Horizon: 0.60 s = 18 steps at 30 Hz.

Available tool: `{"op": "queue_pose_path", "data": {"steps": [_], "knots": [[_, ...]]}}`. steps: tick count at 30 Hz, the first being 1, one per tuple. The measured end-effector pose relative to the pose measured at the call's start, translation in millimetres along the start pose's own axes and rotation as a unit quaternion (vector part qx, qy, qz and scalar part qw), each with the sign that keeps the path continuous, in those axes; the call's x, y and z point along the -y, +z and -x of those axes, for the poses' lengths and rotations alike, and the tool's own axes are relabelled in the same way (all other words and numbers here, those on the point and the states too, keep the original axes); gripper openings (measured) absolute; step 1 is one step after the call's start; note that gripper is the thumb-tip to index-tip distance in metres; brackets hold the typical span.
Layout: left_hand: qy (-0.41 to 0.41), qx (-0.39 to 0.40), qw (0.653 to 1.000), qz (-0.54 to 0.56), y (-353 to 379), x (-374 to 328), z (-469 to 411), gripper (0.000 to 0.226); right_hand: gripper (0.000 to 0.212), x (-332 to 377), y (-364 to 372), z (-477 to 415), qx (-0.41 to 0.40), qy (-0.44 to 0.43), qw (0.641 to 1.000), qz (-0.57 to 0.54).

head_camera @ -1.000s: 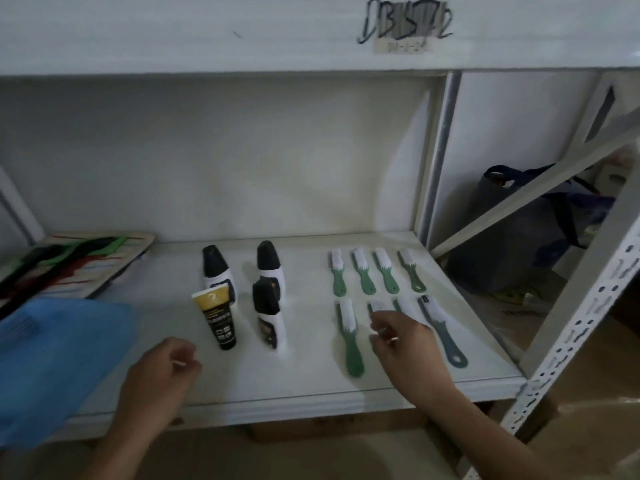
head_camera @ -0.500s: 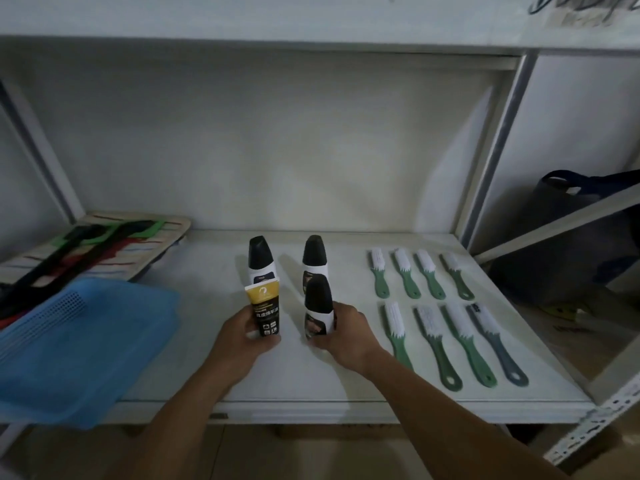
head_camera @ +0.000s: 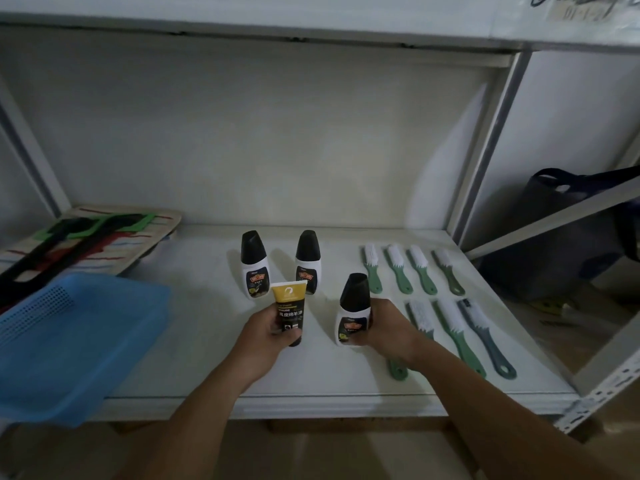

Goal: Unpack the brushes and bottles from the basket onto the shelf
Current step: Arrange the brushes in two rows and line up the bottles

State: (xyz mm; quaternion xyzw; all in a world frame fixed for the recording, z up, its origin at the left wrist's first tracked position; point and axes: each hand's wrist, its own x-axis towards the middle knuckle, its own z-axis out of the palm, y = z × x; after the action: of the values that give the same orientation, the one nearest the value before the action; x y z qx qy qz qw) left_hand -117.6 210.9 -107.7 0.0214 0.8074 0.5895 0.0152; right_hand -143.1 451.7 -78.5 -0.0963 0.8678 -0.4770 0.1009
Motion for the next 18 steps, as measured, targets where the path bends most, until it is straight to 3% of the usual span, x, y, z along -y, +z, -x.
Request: {"op": "queue_pose_path", "data": {"steps": [5,18], "knots": [[-0.003,-0.002,1.000,-0.001,1.4,0.7,-0.2,0.028,0.034,-2.5,10.1,-0.7,-0.031,-0.006,0.999,0.042],[-0.018,0.027,0.999,-0.020,-4.5,3.5,-1.4,0.030,0.038,0.0,3.7,-0.1,0.022,-0.015,1.000,-0.013]]}}
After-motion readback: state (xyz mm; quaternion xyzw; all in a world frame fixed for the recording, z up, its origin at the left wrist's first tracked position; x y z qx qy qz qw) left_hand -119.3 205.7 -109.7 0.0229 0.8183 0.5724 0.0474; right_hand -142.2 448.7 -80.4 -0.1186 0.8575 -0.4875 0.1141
